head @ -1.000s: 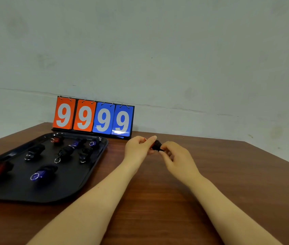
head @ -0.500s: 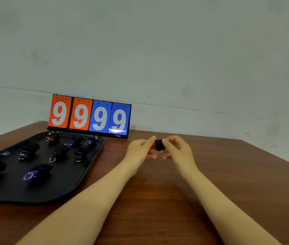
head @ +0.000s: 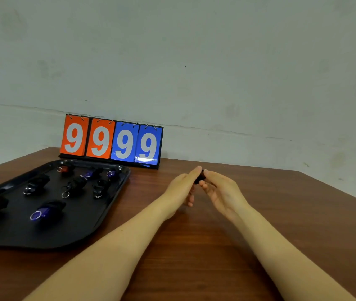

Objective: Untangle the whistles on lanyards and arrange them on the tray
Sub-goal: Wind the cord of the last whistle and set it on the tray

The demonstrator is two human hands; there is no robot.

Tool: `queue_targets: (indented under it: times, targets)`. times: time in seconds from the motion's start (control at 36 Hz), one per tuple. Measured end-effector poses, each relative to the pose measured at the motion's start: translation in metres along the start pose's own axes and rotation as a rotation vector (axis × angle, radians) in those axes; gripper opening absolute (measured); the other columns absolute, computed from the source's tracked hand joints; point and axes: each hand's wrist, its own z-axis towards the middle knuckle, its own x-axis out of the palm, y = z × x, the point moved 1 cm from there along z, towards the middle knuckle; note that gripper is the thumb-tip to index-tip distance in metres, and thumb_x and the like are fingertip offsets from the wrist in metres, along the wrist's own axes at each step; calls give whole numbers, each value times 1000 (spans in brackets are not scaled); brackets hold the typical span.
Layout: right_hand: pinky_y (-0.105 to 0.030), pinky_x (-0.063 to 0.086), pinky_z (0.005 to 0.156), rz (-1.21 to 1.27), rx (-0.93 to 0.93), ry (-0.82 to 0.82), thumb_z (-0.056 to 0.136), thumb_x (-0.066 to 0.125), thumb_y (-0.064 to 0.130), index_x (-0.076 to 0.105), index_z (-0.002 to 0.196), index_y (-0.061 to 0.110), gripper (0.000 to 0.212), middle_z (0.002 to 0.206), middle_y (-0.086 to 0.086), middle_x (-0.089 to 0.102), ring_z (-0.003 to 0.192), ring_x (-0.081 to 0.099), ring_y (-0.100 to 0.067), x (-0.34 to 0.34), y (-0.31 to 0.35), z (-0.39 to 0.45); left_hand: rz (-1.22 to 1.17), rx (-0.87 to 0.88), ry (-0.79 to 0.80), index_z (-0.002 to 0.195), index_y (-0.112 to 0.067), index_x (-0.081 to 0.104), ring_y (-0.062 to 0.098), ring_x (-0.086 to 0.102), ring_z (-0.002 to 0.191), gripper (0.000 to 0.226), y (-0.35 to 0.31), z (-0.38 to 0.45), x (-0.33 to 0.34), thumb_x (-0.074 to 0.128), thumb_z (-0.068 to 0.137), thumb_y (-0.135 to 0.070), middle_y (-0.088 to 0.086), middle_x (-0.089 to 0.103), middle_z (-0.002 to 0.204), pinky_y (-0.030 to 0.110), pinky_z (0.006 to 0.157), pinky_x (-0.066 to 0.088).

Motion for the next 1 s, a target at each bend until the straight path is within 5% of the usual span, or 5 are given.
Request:
queue_targets:
  times: [0.14,0.33,0.61,0.78,1.0]
  targets:
    - [-23,55,73,-74,-20,13,93,56,5,65,107,-9,22,93,-17,70,83,64,-21,3,0,-1,-69,27,-41,88,-12,60,9,44,48,43,0,-1,-4,49,93,-53,-2,47,65,22,48,41]
    - [-22,56,73,-108,-11,-5,93,58,6,66,103,-6,18,90,-13,73,85,70,-21,3,1,-3,-52,133,-42,98,-22,68,12,59,73,30,-1,-3,-6,50,96,-46,-2,65,84,24,65,53]
    - [-21,53,62,-436,-102,-10,93,56,7,66,93,2,11,71,-8,70,66,66,-15,9,8,-6,-125,44,-114,73,-13,58,8,36,45,41,-4,-3,-9,49,95,-47,-3,44,56,19,43,31]
    - [-18,48,51,-816,-301,-150,89,58,7,59,83,13,9,63,-2,67,51,60,-7,5,12,-9,-200,-18,72,60,-14,52,9,20,39,47,-6,-11,-4,49,93,-46,-5,30,46,21,39,18]
    - [-19,46,49,-597,-241,-176,88,54,-3,58,78,8,15,59,-1,63,46,55,-6,4,16,-9,-374,-55,332,57,-17,44,9,10,41,53,-11,-14,-1,53,79,-65,-7,20,45,23,43,8]
